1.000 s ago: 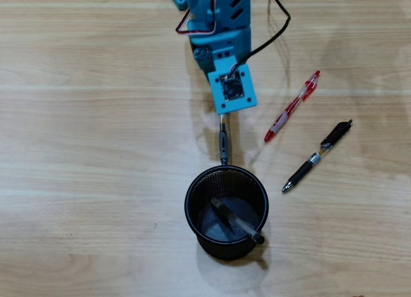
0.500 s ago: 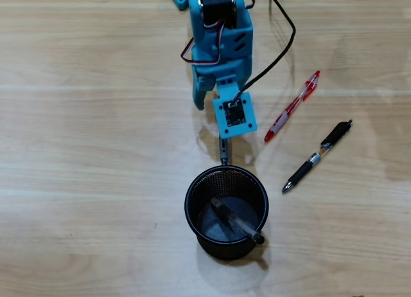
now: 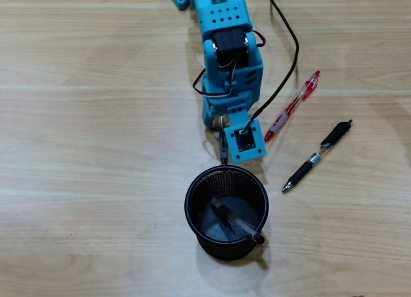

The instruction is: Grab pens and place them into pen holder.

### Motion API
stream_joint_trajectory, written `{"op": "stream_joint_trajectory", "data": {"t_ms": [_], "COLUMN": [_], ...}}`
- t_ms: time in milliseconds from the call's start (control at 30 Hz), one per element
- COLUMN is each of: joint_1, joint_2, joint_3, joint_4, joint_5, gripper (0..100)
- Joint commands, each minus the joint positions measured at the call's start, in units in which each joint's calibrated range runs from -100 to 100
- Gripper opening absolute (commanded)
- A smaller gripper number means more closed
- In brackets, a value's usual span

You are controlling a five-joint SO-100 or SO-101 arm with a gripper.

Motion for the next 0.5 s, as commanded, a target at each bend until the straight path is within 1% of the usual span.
{"op": "stream_joint_trajectory", "data": {"t_ms": [0,67,200,233,467], "joint_1": [0.09,0.27,0.72,0.81,0.90], "joint_2": [0.57,0.99,1.15,1.15,0.40], "joint_3": [-2.12,-2.12,-2.12,-2.12,-2.48], "joint_4": [-0.14,-0.06,0.20,0.37,0.55], "joint_5": [-0.19,-0.19,-0.19,-0.19,-0.19], "gripper": [20,15,3,2,2]}}
